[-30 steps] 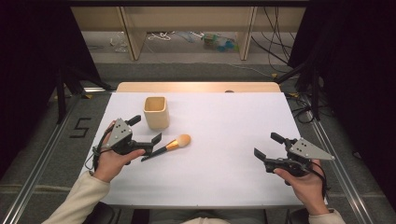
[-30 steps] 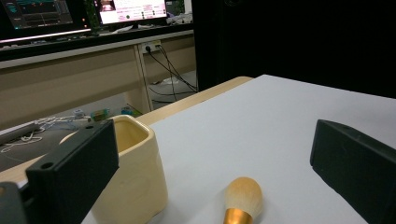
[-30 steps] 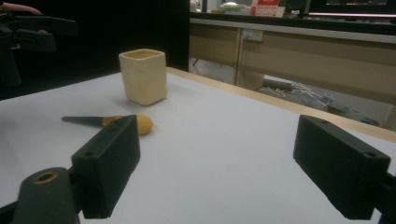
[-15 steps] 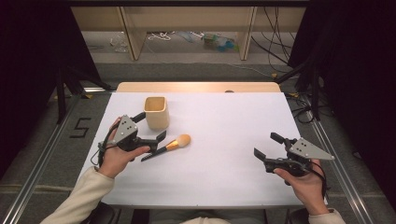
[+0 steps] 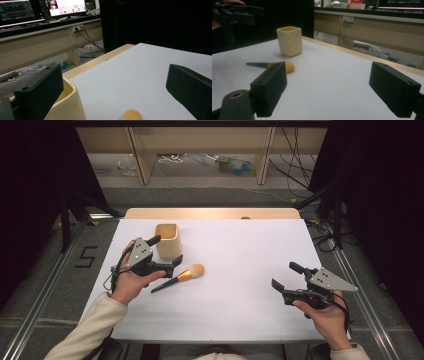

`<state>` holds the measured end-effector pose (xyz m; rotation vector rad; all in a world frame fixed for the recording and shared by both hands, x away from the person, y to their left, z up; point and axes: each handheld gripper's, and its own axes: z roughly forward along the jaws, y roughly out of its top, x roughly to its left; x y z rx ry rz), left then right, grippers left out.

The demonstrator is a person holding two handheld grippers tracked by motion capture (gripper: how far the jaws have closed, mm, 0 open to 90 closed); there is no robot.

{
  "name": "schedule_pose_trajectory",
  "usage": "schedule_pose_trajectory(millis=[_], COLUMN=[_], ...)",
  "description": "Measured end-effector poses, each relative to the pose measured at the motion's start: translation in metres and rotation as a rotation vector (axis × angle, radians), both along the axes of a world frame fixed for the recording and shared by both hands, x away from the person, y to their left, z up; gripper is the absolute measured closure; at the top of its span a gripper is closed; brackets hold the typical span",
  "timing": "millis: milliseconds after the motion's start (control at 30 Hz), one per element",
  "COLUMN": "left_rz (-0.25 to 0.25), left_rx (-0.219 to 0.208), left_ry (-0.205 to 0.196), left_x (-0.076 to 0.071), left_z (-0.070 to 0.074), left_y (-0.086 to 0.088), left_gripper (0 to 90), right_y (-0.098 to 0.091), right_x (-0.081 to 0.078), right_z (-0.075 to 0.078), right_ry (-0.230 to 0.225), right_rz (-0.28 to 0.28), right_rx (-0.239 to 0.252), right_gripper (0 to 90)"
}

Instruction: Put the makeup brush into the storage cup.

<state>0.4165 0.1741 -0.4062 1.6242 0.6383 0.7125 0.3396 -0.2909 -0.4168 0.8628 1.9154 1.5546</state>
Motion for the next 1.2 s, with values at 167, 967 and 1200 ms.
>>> schedule_pose_trajectory(millis=[167,967,1200], left_rz=[-0.003,-0.009,-0.017], left_rx=[0.001,-0.022,-0.011], left_ry=[-0.002,-0.020,-0.011], left_x=[0.006,0.024,0.026], left_z=[0.002,0.012,0.014], left_y=[-0.006,-0.024,-0.028], left_gripper=[0.7,0.9,0.9], right_y=[0.000,0.001,0.000], right_x=[0.000,0.003,0.002], right_z=[-0.001,-0.001,0.000], right_ry=[0.004,-0.022,-0.004], right_rz=[0.010,0.012,0.010], right_rx=[0.013,0.011,-0.019], right_gripper=[15.8,15.8,15.8])
